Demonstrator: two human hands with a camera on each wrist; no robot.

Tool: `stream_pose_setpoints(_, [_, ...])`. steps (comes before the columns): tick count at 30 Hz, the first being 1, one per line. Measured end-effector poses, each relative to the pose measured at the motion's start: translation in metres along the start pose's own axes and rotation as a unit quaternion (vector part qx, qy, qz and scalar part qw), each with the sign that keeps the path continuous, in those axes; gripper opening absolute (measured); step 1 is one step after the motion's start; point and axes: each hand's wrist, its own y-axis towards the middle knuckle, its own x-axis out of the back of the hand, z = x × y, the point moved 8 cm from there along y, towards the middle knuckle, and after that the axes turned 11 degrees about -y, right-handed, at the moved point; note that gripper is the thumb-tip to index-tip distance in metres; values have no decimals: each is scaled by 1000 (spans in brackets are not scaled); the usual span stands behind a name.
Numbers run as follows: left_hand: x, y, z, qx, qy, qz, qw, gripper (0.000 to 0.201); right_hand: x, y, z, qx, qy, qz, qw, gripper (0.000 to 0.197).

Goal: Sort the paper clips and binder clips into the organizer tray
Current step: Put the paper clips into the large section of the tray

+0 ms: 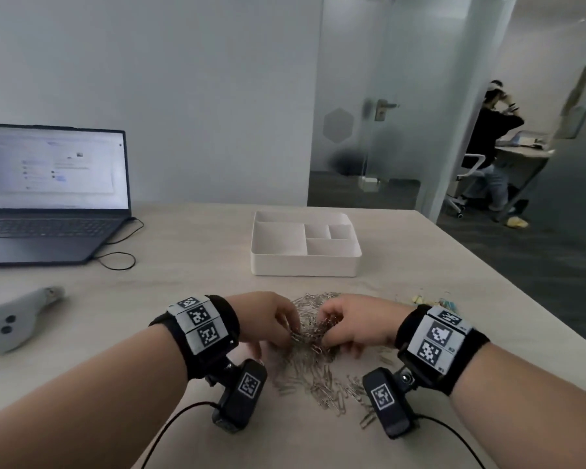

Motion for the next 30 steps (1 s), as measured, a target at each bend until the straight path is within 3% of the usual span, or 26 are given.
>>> stream_pose_setpoints(4, [25,10,7,-27,-85,-5,996,22,11,20,6,34,86,34,995,17])
stream_pose_setpoints(8, [63,20,7,-51,-173,-37,983,16,36,38,13,42,189,23,981,16])
stream_pose_setpoints(17, [154,63,2,-56,-232,-210,948,12,105,105,30,17,259,-113,959,19])
stream_pose_setpoints(21, [166,89,5,-34,-183,-264,946,13,114,134,29,-19,225,-158,961,20])
stream_pose_setpoints(26, [161,105,3,1,-60,-272,960,16,115,153,33,-33,92,-200,975,13])
stream_pose_setpoints(30, [158,101,1,21,-10,-272,962,29,116,148,40,-27,-2,-187,982,35])
